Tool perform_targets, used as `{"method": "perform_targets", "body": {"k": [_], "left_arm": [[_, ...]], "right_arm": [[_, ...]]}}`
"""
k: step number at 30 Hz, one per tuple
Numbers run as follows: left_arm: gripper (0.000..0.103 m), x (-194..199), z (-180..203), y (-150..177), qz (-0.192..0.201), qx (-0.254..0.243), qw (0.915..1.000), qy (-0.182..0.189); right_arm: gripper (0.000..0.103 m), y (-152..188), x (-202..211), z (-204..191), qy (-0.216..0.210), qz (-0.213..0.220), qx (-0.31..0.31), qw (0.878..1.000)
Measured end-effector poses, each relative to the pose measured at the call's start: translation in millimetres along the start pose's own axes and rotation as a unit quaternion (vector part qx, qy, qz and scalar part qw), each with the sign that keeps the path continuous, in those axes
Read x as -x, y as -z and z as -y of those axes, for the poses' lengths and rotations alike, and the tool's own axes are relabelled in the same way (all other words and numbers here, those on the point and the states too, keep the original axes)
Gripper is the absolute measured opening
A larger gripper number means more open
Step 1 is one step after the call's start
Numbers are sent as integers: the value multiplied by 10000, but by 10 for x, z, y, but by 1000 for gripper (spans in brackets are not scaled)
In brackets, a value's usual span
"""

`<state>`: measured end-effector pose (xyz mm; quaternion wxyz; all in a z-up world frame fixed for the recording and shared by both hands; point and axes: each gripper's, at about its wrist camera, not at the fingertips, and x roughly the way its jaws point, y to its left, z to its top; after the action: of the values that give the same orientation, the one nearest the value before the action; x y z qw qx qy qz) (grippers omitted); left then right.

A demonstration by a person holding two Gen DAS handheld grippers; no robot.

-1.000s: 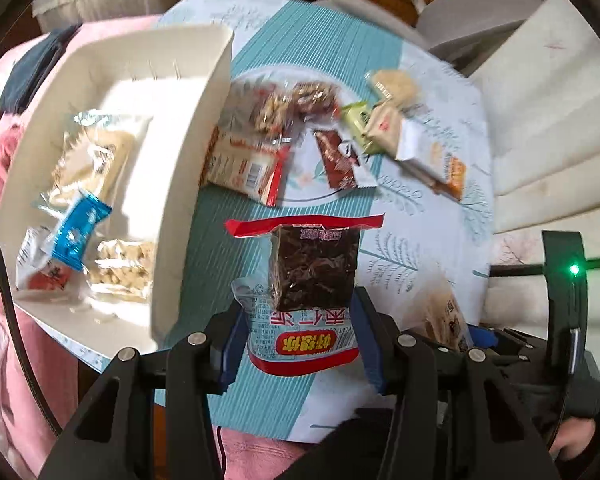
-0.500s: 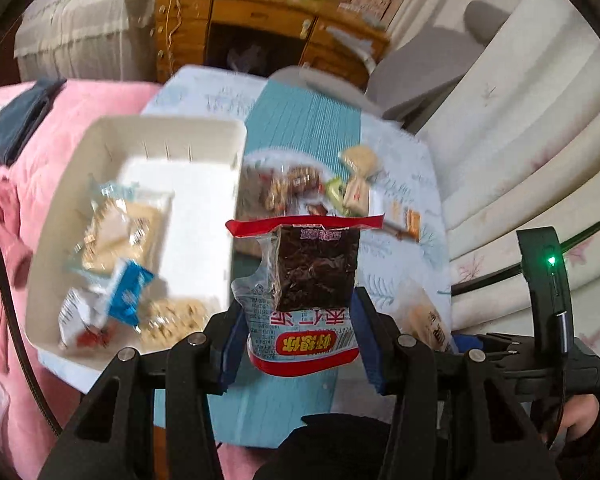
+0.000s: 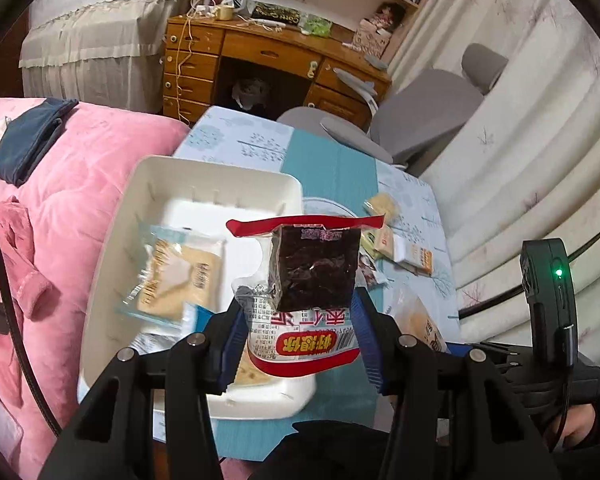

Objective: Organize snacks
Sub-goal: 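Carry both bags over the white tray and release them inside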

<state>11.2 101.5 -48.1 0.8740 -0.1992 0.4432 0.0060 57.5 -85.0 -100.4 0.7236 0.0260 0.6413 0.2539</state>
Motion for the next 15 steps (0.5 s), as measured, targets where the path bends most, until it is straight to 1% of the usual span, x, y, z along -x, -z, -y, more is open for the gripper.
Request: {"method": "perform_targets", "body": {"k": [2,8,11,15], "left_arm": [[49,29,-136,-40,22,5,10000,0],[49,17,-510,-132,-98,36,9999,-52],[49,4,-694,-167,-165,40,9998,-140],[49,-30,-899,-197,-307,52,9992,-257]], "right_arm": [[90,-15,-23,-128,-43,80,32,10000],[90,-38,-107,-509,-289,383,204,9986],[90,-32,-176,-705,-412,512,299,9974],[90,-20,-286,-863,-517,572,276,9966]]}}
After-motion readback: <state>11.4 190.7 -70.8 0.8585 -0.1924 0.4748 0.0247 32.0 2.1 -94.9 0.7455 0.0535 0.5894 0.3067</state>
